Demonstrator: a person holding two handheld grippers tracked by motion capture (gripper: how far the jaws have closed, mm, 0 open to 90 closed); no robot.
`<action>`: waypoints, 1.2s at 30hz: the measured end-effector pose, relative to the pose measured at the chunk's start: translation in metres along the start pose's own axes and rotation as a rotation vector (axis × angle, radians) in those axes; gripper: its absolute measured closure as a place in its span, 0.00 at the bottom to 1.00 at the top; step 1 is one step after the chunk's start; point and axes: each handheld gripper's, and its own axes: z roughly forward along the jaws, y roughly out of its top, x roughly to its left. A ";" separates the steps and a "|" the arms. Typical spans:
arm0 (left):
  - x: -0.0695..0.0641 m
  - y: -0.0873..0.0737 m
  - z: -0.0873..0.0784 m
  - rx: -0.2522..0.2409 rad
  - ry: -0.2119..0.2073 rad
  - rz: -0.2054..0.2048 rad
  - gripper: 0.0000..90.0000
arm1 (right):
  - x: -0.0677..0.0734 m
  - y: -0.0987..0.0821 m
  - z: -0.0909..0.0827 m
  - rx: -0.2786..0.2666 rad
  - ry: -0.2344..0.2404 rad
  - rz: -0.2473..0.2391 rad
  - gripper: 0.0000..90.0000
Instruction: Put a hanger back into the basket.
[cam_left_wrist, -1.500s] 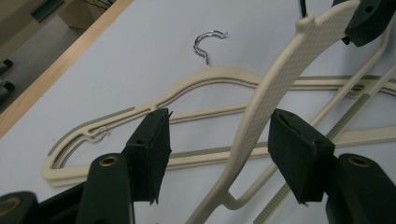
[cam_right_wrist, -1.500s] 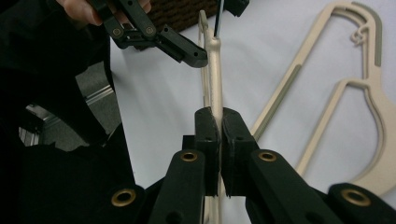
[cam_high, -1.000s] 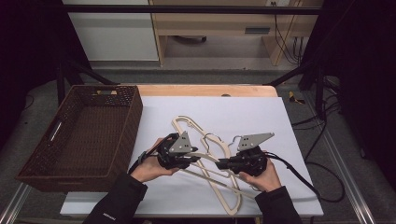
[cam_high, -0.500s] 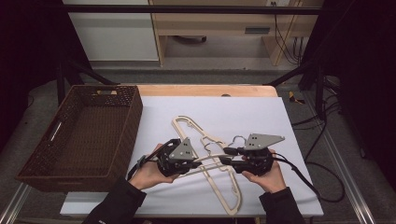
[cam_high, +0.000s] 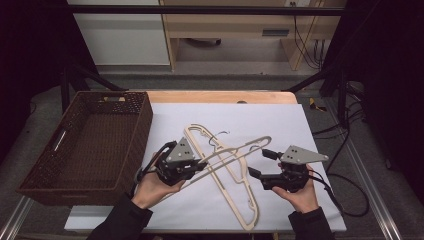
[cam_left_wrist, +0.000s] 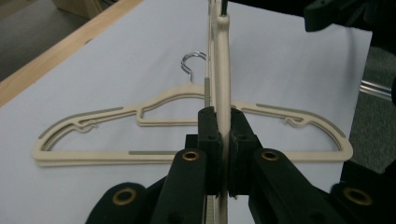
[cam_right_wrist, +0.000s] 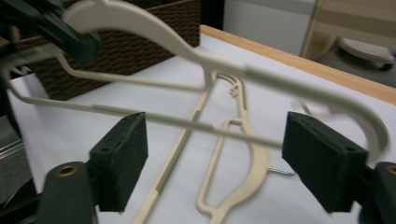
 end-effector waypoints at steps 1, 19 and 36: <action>0.002 0.002 -0.004 -0.010 0.005 -0.011 0.96 | -0.001 -0.002 -0.002 -0.004 -0.019 0.004 0.21; 0.051 0.026 -0.100 -0.146 0.145 -0.080 0.96 | -0.014 -0.022 -0.009 0.015 -0.155 0.094 0.06; 0.123 -0.008 -0.155 -0.139 0.288 -0.115 0.96 | -0.014 -0.022 -0.008 0.021 -0.177 0.101 0.04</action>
